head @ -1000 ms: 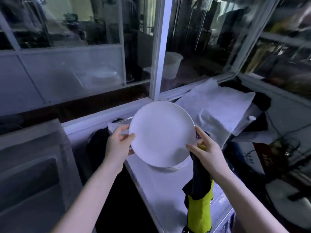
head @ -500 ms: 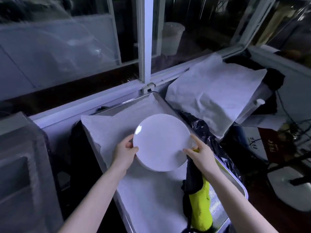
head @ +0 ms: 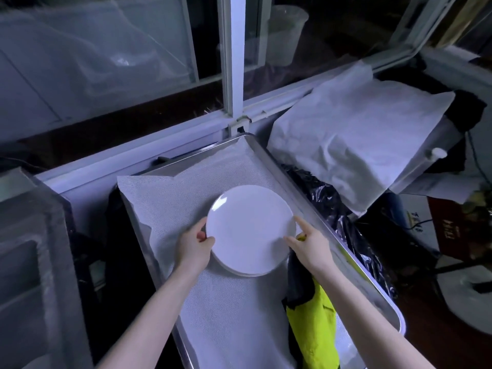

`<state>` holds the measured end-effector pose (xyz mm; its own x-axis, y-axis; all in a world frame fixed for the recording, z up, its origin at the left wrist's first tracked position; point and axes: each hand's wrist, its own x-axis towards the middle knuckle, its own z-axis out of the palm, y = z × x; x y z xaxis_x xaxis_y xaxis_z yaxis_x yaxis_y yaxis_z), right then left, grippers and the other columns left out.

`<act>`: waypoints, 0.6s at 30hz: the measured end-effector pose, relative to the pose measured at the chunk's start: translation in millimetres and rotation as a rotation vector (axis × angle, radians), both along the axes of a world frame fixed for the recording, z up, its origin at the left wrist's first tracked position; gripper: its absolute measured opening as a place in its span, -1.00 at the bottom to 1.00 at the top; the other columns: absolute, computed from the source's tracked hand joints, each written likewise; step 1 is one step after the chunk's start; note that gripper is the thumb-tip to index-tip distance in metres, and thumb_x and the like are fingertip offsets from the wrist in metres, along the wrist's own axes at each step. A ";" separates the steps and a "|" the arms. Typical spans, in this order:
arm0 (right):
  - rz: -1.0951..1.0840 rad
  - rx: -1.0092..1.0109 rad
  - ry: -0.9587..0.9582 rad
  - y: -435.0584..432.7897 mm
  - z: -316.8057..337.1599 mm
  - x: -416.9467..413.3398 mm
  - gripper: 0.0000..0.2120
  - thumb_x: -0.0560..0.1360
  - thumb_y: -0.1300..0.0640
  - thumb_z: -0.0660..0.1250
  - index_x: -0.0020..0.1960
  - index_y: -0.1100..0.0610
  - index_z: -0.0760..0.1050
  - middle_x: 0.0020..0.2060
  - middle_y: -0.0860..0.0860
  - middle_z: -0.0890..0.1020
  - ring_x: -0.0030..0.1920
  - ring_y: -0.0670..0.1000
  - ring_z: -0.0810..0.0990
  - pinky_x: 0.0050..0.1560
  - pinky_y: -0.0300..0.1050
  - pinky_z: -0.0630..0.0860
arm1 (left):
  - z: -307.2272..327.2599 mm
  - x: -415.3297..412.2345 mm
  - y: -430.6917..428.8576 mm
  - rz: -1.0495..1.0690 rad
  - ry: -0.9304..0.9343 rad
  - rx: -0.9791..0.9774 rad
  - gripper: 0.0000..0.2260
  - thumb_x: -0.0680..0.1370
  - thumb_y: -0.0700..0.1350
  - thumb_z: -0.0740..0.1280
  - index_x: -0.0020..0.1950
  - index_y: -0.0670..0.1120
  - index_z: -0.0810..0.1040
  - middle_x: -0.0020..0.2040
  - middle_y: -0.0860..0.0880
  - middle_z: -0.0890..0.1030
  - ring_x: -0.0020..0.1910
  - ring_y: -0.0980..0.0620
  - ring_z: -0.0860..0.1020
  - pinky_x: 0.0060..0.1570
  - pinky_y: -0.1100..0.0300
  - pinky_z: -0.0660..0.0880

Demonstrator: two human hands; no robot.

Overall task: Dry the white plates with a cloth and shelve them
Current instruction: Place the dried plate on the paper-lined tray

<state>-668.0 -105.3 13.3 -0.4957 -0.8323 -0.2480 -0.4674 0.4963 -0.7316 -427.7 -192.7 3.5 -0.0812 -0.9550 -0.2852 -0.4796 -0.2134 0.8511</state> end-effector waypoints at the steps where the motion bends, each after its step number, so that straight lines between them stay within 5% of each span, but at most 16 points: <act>1: -0.004 0.003 0.012 -0.5 -0.7 -0.5 -0.42 0.44 0.14 0.38 0.44 -0.06 0.40 -0.63 -0.12 0.37 -0.49 -0.19 0.40 -0.33 -0.40 0.35 | -2.2 0.1 0.1 -0.005 -0.010 0.001 -0.49 0.50 -0.32 0.34 0.04 0.36 0.59 -0.22 -0.02 0.50 -0.22 -0.01 0.47 -0.23 0.21 0.39; 6: -0.022 0.000 0.035 1.5 -1.9 0.2 -0.41 0.44 0.15 0.37 0.45 -0.05 0.39 -0.59 -0.10 0.38 -0.45 -0.20 0.45 -0.36 -0.43 0.36 | -8.1 -1.8 2.5 -0.002 -0.076 -0.016 -0.55 0.52 -0.31 0.35 0.33 0.09 0.59 -0.09 -0.16 0.49 -0.15 -0.03 0.48 -0.05 0.20 0.38; 9: -0.026 0.016 0.045 3.4 -1.6 0.4 -0.43 0.46 0.13 0.37 0.45 -0.07 0.38 -0.48 -0.07 0.47 -0.39 -0.19 0.46 -0.36 -0.44 0.37 | -7.5 -4.0 5.7 -0.019 -0.111 -0.045 -0.50 0.54 -0.30 0.33 0.44 0.06 0.52 -0.01 -0.27 0.48 -0.17 0.18 0.42 -0.10 0.29 0.28; 14: -0.042 0.034 0.061 5.2 8.6 6.5 -0.38 0.46 0.13 0.35 0.50 -0.04 0.31 -0.60 -0.08 0.35 -0.35 -0.02 0.41 -0.29 -0.20 0.39 | -0.9 -0.8 7.8 -0.048 -0.123 -0.040 -0.50 0.58 -0.23 0.33 0.50 0.07 0.45 0.00 -0.17 0.45 -0.16 0.26 0.40 -0.08 0.32 0.26; 18: -0.043 -0.048 0.111 11.6 28.6 29.1 -0.42 0.49 0.11 0.33 0.49 -0.05 0.31 -0.33 -0.02 0.45 -0.14 0.04 0.43 -0.09 -0.07 0.38 | 12.6 13.8 12.7 0.026 -0.062 -0.045 -0.56 0.59 -0.14 0.37 0.47 0.07 0.48 0.00 -0.04 0.46 -0.15 0.19 0.48 0.01 0.26 0.38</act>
<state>-638.9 -93.7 42.0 -0.5534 -0.8193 -0.1499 -0.5259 0.4833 -0.6999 -414.0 -180.0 16.1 -0.0401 -0.9686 -0.2452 -0.5265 -0.1881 0.8291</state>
